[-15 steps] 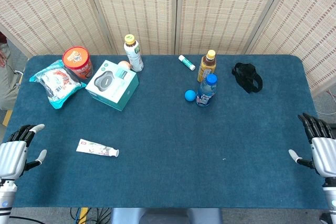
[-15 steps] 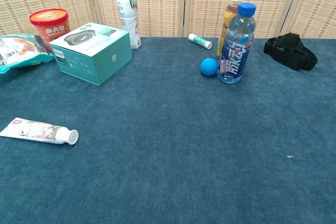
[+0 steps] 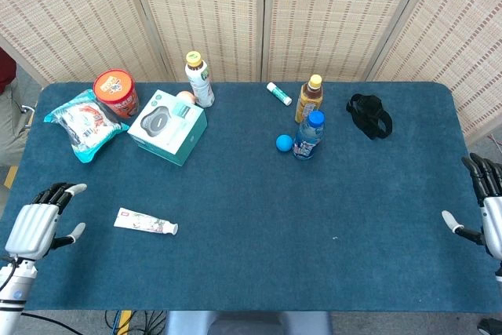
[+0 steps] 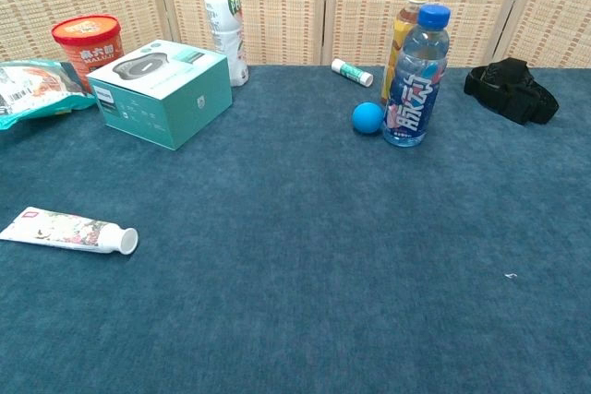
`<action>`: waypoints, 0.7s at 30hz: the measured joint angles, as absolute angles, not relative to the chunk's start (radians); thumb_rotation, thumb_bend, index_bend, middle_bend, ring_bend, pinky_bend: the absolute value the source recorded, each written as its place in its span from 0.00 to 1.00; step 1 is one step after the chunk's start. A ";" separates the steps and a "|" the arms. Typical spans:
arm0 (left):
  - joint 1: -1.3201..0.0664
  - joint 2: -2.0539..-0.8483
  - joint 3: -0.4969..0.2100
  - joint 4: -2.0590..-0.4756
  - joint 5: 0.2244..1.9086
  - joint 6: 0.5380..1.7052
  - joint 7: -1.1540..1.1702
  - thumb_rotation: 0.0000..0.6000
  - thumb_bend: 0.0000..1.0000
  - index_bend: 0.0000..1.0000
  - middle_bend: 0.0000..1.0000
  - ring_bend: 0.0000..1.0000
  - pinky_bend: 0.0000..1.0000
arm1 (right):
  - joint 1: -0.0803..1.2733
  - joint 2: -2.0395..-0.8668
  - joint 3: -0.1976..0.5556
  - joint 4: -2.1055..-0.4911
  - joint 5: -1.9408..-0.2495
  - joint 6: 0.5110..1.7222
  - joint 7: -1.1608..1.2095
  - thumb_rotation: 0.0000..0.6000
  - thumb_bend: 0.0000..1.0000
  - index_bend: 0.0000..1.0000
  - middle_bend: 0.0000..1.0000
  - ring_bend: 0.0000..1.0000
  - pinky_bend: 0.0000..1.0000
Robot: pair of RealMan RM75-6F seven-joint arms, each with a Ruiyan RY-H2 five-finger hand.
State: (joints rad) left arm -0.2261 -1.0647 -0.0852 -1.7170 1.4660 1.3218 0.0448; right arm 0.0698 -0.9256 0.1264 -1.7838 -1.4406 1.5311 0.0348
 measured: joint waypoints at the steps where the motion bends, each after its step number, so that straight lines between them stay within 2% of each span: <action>1: -0.238 -1.065 -0.084 -1.712 1.473 1.305 0.039 1.00 0.23 0.23 0.22 0.14 0.18 | 0.069 -0.922 0.128 -1.787 -1.440 1.533 0.038 1.00 0.15 0.05 0.07 0.00 0.08; 5: -0.300 -1.074 -0.078 -1.679 1.507 1.217 0.000 1.00 0.23 0.24 0.22 0.14 0.18 | 0.065 -0.915 0.131 -1.792 -1.439 1.539 0.047 1.00 0.15 0.05 0.07 0.00 0.08; 9: -0.364 -1.102 -0.066 -1.631 1.542 1.129 -0.020 1.00 0.22 0.31 0.23 0.14 0.18 | 0.061 -0.912 0.127 -1.792 -1.441 1.535 0.049 1.00 0.15 0.05 0.07 0.00 0.08; 11: -0.394 -1.128 -0.056 -1.603 1.555 1.088 -0.022 1.00 0.20 0.32 0.23 0.14 0.18 | 0.060 -0.911 0.124 -1.789 -1.441 1.532 0.050 1.00 0.15 0.05 0.07 0.00 0.08; 21: -0.453 -1.263 -0.029 -1.482 1.552 1.016 -0.001 1.00 0.18 0.34 0.23 0.14 0.18 | 0.055 -0.914 0.120 -1.772 -1.435 1.524 0.059 1.00 0.15 0.05 0.07 0.00 0.08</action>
